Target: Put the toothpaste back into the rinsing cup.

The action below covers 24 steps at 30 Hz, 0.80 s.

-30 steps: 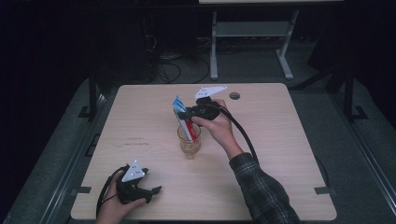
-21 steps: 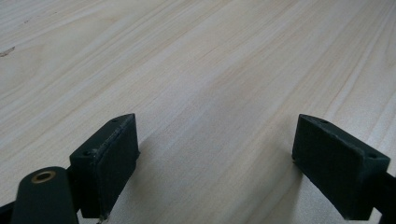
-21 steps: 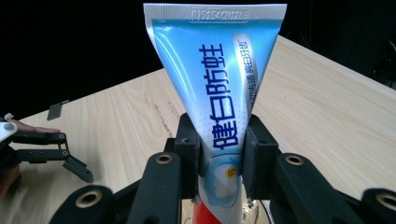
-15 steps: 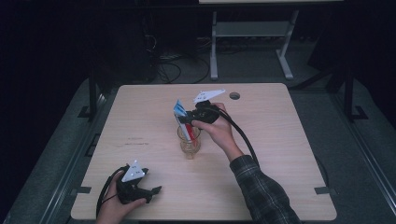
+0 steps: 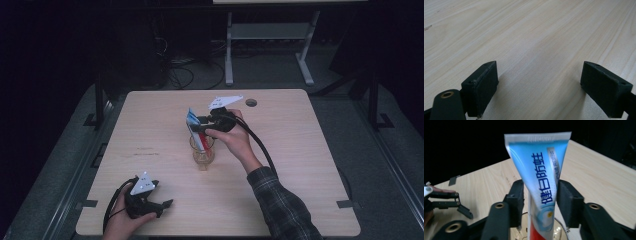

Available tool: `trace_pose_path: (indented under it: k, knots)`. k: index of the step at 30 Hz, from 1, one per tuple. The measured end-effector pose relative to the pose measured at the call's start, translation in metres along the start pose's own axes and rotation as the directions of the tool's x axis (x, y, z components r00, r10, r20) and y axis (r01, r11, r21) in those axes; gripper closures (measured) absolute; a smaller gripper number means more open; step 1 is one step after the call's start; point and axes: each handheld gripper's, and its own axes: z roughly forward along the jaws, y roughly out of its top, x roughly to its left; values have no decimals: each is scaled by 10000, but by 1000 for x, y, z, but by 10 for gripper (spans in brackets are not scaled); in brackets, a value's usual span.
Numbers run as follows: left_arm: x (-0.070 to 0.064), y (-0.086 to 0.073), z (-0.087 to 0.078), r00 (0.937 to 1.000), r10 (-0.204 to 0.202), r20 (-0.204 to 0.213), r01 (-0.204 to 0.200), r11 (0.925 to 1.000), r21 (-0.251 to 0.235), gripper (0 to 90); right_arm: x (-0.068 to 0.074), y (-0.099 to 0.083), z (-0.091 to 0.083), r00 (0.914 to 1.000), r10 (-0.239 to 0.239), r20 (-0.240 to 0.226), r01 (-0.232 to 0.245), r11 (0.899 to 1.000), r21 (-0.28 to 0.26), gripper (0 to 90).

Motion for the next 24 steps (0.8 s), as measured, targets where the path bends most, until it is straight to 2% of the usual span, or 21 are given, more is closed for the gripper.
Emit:
trace_pose_path:
  k: [3, 15, 24]
  knots:
    - [0, 0, 0, 10000, -1, 3, 1, 10000, -9, 137, -1, 0, -7, 9998, -5, 189, 8, 9999, -140, 506]
    - [0, 0, 0, 10000, 3, 6, -3, 10000, -8, 137, -11, -18, -41, 9968, 180, 784, -175, 9998, -71, 441]
    - [0, 0, 0, 10000, -20, 8, 20, 10000, -16, 137, -11, -29, -68, 9935, 92, 1138, -97, 9999, 44, 421]
